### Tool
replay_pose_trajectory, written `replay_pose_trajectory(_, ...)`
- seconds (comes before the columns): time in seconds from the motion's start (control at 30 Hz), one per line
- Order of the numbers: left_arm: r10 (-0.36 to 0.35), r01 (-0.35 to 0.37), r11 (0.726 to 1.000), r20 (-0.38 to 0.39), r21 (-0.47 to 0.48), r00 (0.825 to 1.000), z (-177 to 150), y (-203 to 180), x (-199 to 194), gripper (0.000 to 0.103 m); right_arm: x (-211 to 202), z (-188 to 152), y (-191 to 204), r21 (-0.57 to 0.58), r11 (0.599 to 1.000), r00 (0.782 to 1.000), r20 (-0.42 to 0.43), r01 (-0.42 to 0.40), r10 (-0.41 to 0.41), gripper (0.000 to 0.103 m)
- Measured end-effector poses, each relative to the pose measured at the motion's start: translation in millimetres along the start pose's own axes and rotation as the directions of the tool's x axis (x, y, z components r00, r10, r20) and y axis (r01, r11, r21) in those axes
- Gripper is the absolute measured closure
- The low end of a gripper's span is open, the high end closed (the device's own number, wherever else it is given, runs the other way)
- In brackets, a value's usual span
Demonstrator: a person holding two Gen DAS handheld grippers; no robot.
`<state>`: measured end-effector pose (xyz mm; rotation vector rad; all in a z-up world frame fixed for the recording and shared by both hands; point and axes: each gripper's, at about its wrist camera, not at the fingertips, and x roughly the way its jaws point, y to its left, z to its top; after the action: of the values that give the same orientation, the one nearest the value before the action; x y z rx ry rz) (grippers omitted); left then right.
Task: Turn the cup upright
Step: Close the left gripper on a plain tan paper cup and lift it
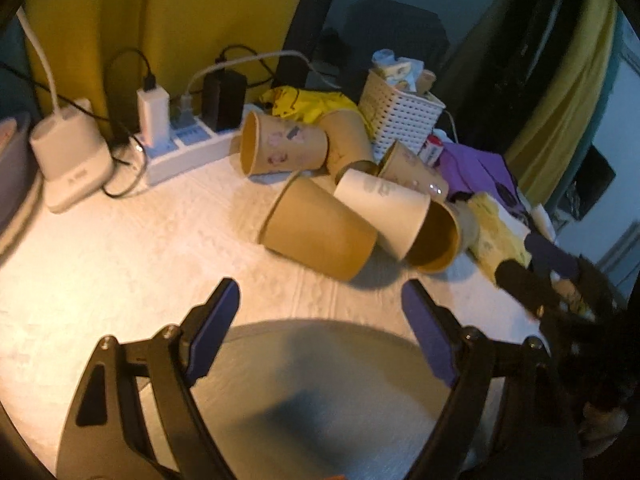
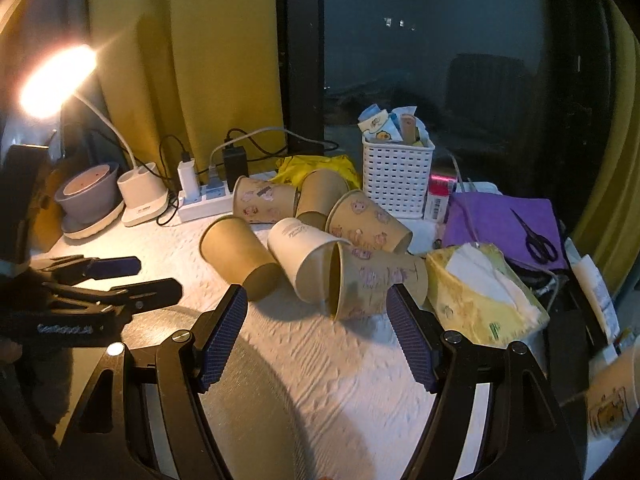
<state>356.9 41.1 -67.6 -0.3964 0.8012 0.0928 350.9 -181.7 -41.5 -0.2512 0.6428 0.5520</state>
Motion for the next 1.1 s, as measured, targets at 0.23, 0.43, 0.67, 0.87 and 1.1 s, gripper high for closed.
replay_pose_trajectory(0.23, -0.036, 0.029, 0.989, -0.046, -0.143, 0.998, 22, 3, 40, 0.019, 19, 9, -11, -0.004, 1.0, 1.0, 0.002, -0.011, 0.011, 0.028)
replay_pose_trajectory(0.43, -0.064, 0.045, 0.967, -0.07, -0.25, 0.996, 32, 11, 67, 0.019, 32, 12, -25, 0.033, 0.999, 1.0, 0.0, -0.018, 0.018, 0.028)
replay_pose_trajectory(0.67, -0.111, 0.077, 0.953, -0.102, -0.293, 0.989, 33, 17, 91, 0.02, 38, 6, -30, 0.055, 0.998, 1.0, -0.008, -0.026, 0.026, 0.028)
replay_pose_trajectory(0.87, -0.115, 0.085, 0.965, -0.106, -0.248, 0.988, 35, 14, 89, 0.036, 33, 0, -30, 0.07, 0.997, 1.0, -0.018, -0.017, 0.018, 0.028)
replay_pose_trajectory(1.1, -0.085, 0.074, 0.987, -0.07, -0.144, 0.994, 29, 10, 58, 0.039, 20, -1, -19, 0.081, 0.997, 1.0, -0.023, -0.02, 0.021, 0.028)
